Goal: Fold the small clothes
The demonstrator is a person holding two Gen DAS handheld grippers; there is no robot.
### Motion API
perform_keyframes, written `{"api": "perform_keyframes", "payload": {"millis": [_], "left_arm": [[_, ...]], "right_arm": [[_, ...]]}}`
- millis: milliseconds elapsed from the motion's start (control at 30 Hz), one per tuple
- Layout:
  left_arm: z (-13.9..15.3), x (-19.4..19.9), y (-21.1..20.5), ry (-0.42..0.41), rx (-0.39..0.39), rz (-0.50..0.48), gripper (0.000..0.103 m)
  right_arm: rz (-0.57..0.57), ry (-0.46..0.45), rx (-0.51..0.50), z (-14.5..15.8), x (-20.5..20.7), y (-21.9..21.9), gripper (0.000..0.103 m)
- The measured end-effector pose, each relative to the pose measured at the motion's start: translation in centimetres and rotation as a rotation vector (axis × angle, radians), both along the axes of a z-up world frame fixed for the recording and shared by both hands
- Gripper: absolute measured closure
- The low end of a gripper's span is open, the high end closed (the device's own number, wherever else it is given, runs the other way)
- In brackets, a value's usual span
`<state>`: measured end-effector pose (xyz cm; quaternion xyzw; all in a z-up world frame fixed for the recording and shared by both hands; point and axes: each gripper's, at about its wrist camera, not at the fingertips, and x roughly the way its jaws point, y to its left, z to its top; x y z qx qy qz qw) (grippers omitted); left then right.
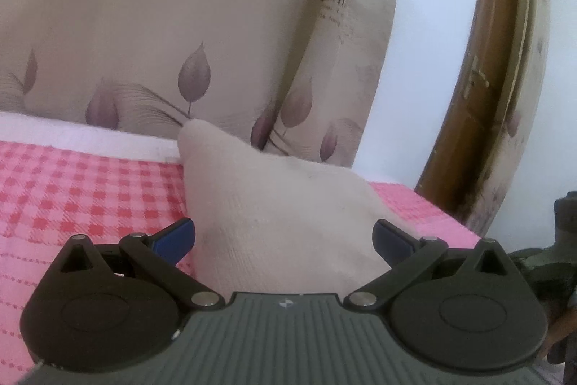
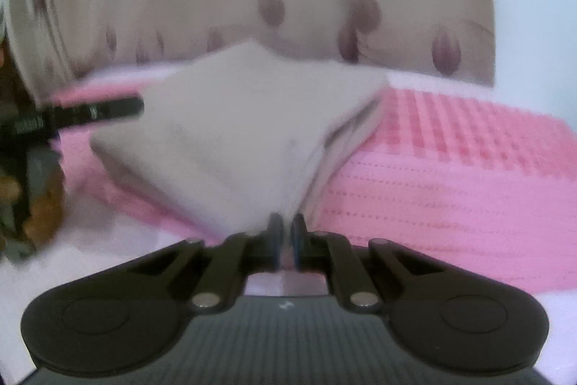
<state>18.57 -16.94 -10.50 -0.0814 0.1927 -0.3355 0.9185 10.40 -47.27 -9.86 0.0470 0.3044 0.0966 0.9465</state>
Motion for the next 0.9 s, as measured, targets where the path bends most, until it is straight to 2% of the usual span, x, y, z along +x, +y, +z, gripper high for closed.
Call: {"api": "perform_keyframes", "payload": {"millis": [67, 133, 200, 333, 400, 467, 533, 600, 633, 667, 767, 900], "left_arm": [[-0.1, 0.4, -0.1, 0.023, -0.003, -0.016, 0.001], [-0.3, 0.6, -0.1, 0.038, -0.001, -0.017, 0.003], [-0.3, 0.7, -0.2, 0.041, 0.005, -0.02, 0.003], [-0.3, 0.6, -0.4, 0.033, 0.015, -0.026, 0.003], [-0.2, 0.6, -0.4, 0.034, 0.015, -0.027, 0.003], [-0.2, 0.7, -0.4, 0.036, 0.014, -0.028, 0.002], [-0.2, 0.7, -0.3, 0.037, 0.012, -0.028, 0.002], [-0.2, 0.6, -0.3, 0.03, 0.008, -0.031, 0.001], [-0.2, 0.5, -0.3, 0.025, 0.007, -0.029, 0.001], [-0.2, 0.4, -0.3, 0.02, 0.007, -0.031, 0.001], [-0.1, 0.2, -0.6, 0.009, 0.015, -0.035, 0.001], [-0.1, 0.4, -0.6, 0.014, 0.017, -0.035, 0.001]], "right_arm": [[-0.016, -0.004, 0.093, -0.4, -0.2, -1.1, 0.095], [-0.036, -0.023, 0.192, -0.4, -0.5, -2.3, 0.088], [-0.062, -0.052, 0.266, 0.3, -1.1, -3.5, 0.088], [-0.097, -0.215, 0.245, 4.2, -1.4, -3.1, 0.088], [-0.068, -0.246, 0.205, 5.5, -0.1, -1.8, 0.088], [-0.034, -0.242, 0.139, 5.5, 1.7, 0.1, 0.088], [-0.01, -0.2, 0.065, 4.4, 4.0, 1.7, 0.089], [-0.052, -0.109, -0.071, 1.5, 6.3, 2.3, 0.091], [-0.067, -0.126, -0.072, 0.3, 6.5, 1.9, 0.091], [-0.078, -0.14, -0.027, 0.0, 6.4, 1.1, 0.091], [-0.101, -0.122, 0.05, 0.9, 6.8, -0.1, 0.091], [-0.094, -0.182, 0.127, 3.2, 6.5, -0.6, 0.088]]}}
